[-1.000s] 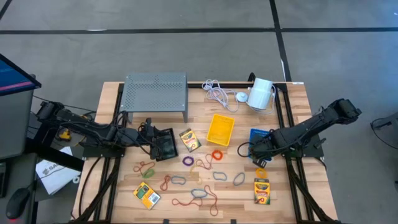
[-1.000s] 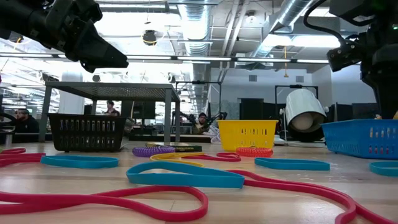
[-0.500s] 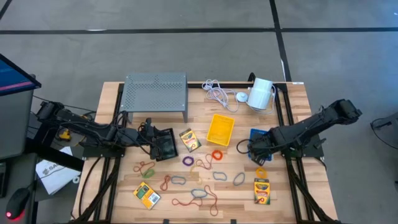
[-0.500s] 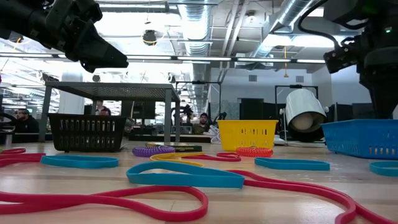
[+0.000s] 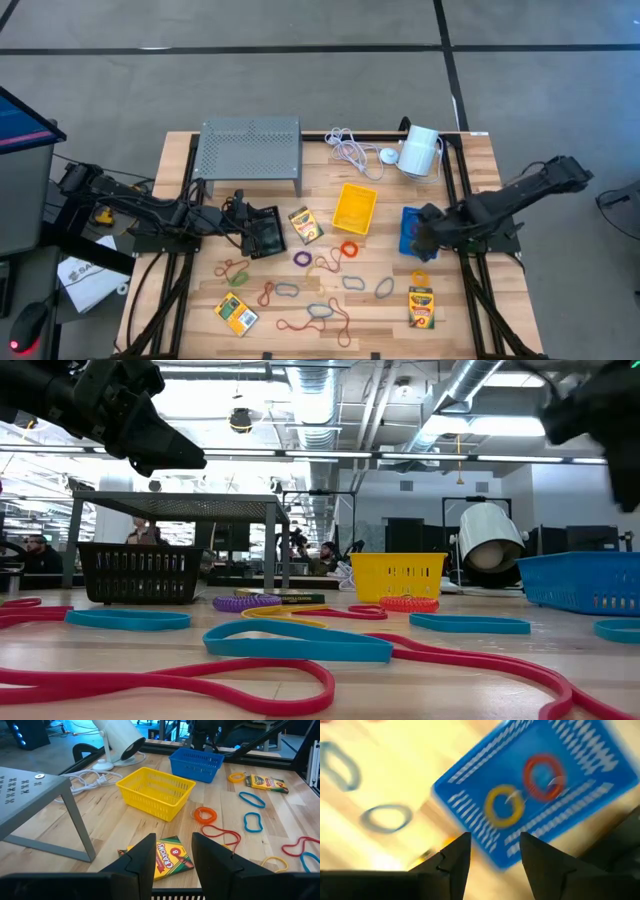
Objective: Pick & Place Office Desk Supplies
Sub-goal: Put the yellow crayon box into the yellow bin
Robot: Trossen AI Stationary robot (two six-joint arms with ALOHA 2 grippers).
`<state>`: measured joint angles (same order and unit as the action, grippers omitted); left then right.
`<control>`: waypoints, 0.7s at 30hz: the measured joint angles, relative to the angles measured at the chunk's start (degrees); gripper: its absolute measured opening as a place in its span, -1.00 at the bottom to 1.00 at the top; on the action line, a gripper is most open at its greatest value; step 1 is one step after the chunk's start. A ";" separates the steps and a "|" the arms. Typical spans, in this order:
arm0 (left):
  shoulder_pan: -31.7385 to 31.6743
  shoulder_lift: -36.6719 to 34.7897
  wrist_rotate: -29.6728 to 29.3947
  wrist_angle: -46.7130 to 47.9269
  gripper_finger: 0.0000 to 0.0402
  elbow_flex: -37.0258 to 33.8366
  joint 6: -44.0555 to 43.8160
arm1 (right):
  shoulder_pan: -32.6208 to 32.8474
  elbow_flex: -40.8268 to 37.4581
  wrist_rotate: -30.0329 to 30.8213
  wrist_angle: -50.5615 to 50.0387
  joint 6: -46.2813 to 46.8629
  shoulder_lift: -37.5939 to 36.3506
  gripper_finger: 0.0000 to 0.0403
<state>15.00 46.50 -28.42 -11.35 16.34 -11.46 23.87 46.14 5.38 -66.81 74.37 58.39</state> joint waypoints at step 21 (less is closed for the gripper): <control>0.00 0.00 0.00 0.00 -0.39 0.00 -0.97 | 36.74 0.03 0.42 16.54 52.07 9.65 -0.17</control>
<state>15.00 46.50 -28.42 -11.35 16.34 -12.43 60.61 46.18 5.80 -50.27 126.45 68.04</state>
